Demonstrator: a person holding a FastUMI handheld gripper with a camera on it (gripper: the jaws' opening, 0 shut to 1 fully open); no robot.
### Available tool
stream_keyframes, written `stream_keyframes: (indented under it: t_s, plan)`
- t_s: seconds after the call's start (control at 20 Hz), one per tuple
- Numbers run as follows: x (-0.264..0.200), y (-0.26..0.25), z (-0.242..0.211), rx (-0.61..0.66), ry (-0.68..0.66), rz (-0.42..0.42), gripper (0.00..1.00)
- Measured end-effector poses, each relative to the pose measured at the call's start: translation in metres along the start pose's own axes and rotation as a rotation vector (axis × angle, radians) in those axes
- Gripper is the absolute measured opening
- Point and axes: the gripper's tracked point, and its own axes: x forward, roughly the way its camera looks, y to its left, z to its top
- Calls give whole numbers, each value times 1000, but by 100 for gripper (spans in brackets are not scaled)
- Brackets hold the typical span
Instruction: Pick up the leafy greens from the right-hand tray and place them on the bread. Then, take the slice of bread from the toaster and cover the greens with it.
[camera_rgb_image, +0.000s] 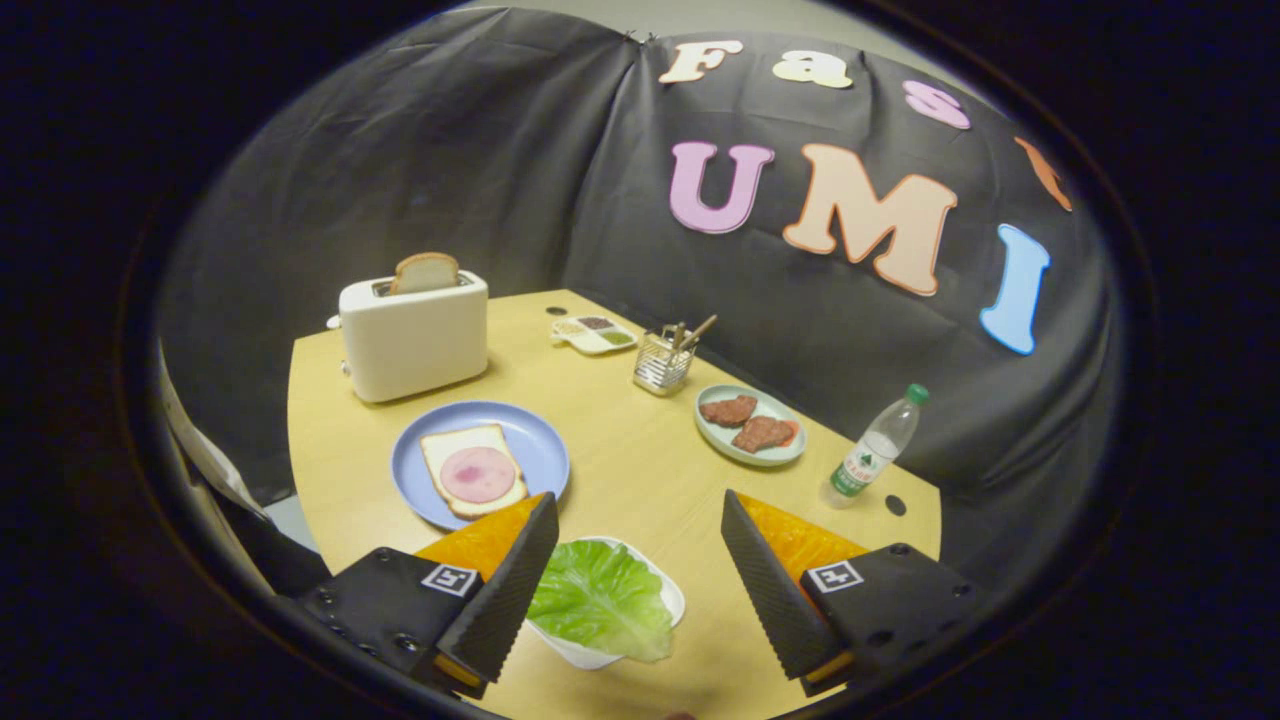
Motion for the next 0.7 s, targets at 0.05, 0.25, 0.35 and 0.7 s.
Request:
stream_keyframes:
  t_s: [0.05, 0.25, 0.35, 0.7]
  plan:
    - [4, 1, -4, -9, 14, 12, 100]
    - [15, 5, -21, -33, 56, 49, 100]
    - [22, 8, -31, -39, 79, 67, 100]
    - [51, 18, -80, -38, 195, 110, 100]
